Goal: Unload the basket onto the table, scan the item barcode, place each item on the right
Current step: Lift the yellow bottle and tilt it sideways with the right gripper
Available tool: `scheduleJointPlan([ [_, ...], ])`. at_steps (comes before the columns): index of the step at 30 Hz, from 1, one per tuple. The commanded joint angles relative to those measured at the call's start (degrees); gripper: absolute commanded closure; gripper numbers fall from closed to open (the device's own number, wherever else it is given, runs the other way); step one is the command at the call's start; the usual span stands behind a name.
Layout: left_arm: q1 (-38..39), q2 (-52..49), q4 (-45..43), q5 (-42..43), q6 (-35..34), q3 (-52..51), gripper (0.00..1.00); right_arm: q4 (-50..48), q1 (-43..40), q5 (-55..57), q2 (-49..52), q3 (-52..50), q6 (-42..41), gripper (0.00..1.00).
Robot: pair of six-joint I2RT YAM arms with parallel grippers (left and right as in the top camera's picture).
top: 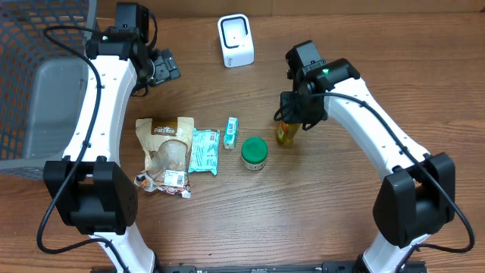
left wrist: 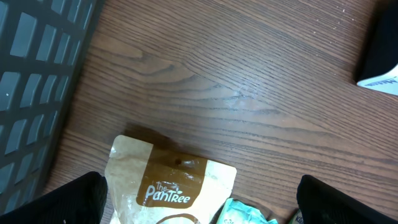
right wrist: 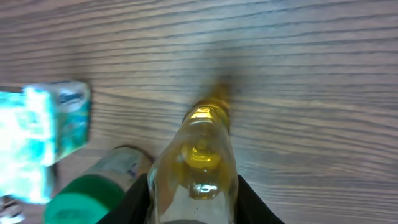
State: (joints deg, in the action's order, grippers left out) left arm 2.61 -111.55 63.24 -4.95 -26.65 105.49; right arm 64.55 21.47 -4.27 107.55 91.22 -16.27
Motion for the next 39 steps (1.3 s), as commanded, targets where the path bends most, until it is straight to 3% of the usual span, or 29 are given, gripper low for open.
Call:
scheduleJointPlan([
  [1,0.04,0.76,-0.04,0.28,-0.59,1.07,0.00,0.20,-2.14,-6.12,-1.31,2.99,0.07,0.91],
  [8,0.04,0.76,-0.04,0.28,-0.59,1.07,0.00,0.09,-9.79,-27.36,-4.90,3.02,0.63,0.91],
  [14,0.04,0.76,-0.04,0.28,-0.59,1.07,0.00,3.93,-13.27,-55.28,-5.44,3.02,16.79,0.91],
  [18,0.04,0.76,-0.04,0.28,-0.59,1.07,0.00,8.07,-13.35,-68.24,-5.44,3.02,23.82,0.89],
  [39,0.04,0.76,-0.04,0.28,-0.59,1.07,0.00,11.47,-13.35,-69.55,-5.44,2.99,23.89,0.84],
])
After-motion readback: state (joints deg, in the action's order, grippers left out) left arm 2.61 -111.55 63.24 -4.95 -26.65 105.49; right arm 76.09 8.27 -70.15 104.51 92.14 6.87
